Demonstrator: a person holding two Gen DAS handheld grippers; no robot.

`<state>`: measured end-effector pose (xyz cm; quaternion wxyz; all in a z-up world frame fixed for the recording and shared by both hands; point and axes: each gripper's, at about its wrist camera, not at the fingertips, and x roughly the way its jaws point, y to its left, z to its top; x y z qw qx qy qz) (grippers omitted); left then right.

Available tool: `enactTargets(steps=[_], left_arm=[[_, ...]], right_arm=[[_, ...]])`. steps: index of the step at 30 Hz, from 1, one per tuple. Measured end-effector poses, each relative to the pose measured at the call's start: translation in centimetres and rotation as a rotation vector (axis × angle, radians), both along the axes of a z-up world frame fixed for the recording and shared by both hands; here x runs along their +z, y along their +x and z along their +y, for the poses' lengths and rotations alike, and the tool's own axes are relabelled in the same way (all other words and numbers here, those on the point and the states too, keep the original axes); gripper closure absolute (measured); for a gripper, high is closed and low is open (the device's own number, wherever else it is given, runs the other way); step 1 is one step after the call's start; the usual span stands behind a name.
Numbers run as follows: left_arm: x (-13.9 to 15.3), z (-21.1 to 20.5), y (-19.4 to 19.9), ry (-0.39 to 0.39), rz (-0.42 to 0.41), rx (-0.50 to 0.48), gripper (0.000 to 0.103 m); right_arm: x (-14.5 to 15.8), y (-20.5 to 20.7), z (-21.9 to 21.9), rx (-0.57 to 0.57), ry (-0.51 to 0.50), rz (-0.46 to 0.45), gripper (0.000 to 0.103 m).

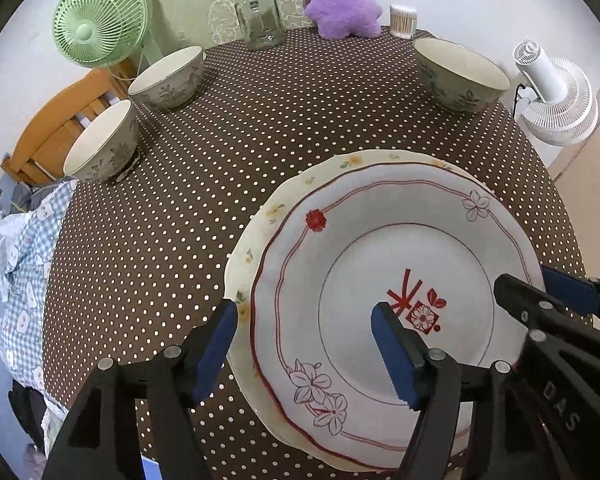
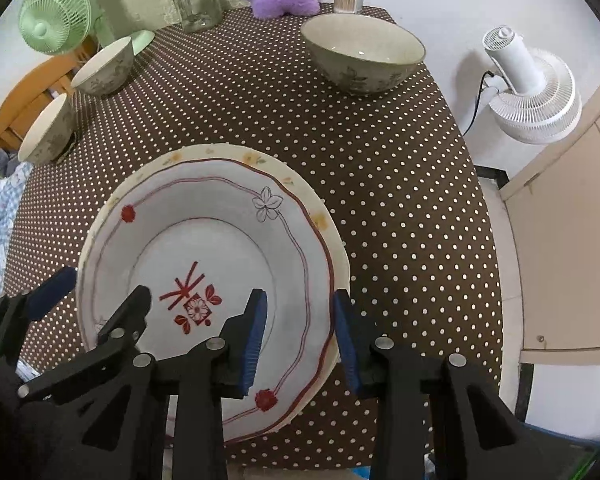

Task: Organize plates and bowls
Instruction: 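Lower the held plate onto the flowered plate stack with both grippers, then open both grippers and move toward the cream patterned bowl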

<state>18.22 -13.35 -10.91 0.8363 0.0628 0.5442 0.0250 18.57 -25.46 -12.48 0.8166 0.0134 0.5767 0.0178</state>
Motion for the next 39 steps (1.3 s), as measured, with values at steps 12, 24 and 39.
enactTargets(steps=[12,24,39], left_arm=[[1.1,0.2,0.1,-0.028,-0.013,-0.006,0.024],[4.5,2.0,-1.0,-0.070,-0.094,-0.039,0.009],[6.9,4.9,-0.8,-0.119,-0.159,-0.080,0.006]], right_arm=[[0.1,1.7,0.0,-0.004,0.012,-0.016,0.067],[3.9,0.6,0.8,-0.014,0.078,-0.090,0.032],[7.5,-0.3,3.4,-0.066,0.061,-0.134,0.031]])
